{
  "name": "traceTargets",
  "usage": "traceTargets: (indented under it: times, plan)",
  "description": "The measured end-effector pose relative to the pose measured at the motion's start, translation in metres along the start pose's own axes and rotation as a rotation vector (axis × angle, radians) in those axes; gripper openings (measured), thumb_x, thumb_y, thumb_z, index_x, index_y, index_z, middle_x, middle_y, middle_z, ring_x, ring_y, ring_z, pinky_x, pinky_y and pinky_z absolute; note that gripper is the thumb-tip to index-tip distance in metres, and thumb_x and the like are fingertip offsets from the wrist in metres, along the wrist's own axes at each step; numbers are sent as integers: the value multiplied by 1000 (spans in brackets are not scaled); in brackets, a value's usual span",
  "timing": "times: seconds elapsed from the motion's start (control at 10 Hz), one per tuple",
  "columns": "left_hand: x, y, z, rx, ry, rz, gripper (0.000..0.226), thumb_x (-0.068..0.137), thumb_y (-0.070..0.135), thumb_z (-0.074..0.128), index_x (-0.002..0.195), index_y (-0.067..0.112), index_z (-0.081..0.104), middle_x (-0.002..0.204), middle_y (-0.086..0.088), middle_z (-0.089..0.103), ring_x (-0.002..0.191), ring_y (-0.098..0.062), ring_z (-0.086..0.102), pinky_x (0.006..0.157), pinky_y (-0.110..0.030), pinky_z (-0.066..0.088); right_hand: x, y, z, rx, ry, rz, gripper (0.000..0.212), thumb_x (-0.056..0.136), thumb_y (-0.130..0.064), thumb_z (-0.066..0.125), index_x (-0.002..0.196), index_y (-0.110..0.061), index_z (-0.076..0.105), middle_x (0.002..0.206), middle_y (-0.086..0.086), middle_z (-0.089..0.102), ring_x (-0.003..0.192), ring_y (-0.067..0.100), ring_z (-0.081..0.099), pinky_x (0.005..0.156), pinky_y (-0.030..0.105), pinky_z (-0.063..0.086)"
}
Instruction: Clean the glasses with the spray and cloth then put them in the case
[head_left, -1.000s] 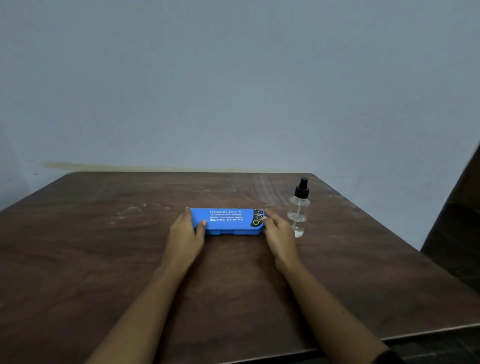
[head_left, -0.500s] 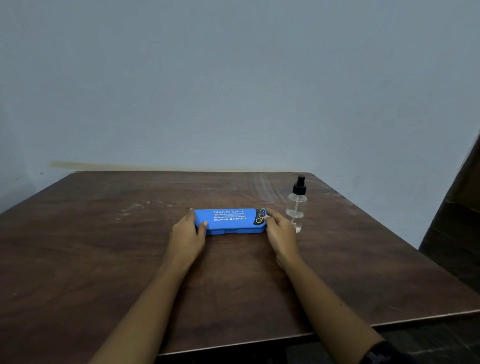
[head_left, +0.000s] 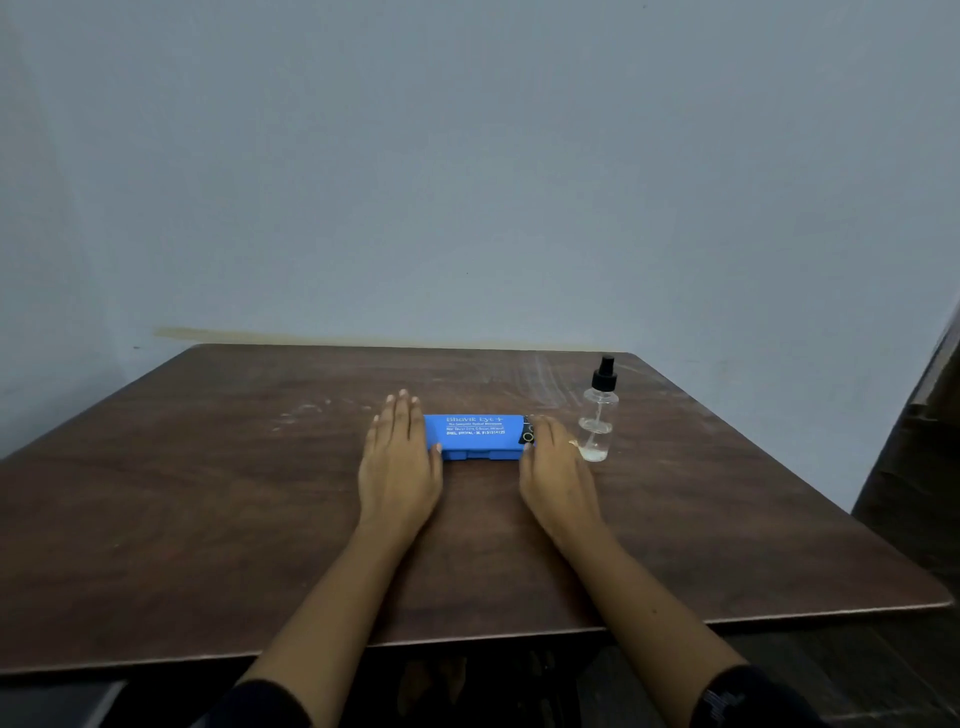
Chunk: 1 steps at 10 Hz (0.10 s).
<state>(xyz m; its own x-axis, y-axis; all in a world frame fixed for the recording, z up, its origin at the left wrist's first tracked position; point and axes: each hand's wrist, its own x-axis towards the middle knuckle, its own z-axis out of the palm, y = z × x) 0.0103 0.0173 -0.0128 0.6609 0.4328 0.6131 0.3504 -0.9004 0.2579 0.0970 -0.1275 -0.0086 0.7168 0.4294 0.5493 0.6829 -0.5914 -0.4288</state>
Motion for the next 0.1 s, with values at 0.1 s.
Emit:
traceTargets:
  times: [0.1]
  plan:
    - [-11,6,-8,76,51,26,60,78,22,49,132,-2,40,140,-19,44,131,-31,40,109,-44,29,-10,-6,-1,-132,42,-175,37,83,-10,41,116,3,54,119,20,60,112,35,56,92,38,48]
